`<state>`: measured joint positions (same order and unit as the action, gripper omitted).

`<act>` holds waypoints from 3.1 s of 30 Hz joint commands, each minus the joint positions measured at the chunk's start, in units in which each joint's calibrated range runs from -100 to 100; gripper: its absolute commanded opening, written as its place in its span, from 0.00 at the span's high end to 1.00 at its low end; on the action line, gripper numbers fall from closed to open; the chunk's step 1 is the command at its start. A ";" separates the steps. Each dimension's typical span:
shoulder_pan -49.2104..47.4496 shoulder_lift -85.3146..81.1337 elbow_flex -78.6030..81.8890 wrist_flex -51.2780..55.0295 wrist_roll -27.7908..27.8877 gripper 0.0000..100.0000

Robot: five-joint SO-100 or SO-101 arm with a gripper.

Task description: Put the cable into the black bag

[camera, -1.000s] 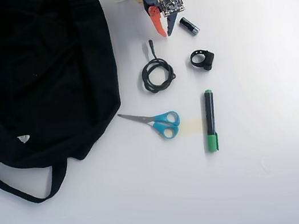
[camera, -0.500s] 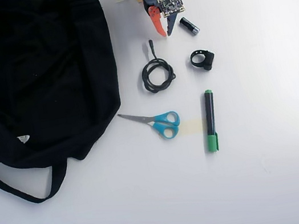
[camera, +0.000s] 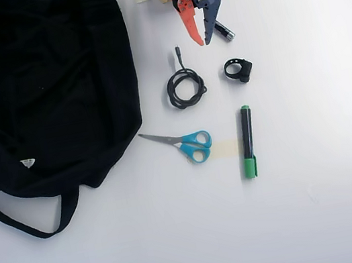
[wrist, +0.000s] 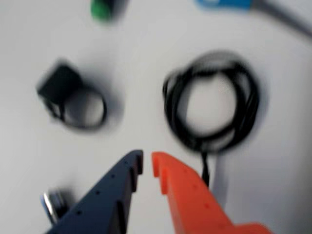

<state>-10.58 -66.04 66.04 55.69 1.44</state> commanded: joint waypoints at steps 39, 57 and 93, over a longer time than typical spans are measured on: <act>4.97 54.43 -63.07 -35.96 -8.31 0.98; 4.75 54.43 -62.98 -35.88 -3.91 0.98; 4.30 53.43 -69.00 34.06 -3.75 0.98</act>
<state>-5.88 -10.92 -0.55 83.77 -2.52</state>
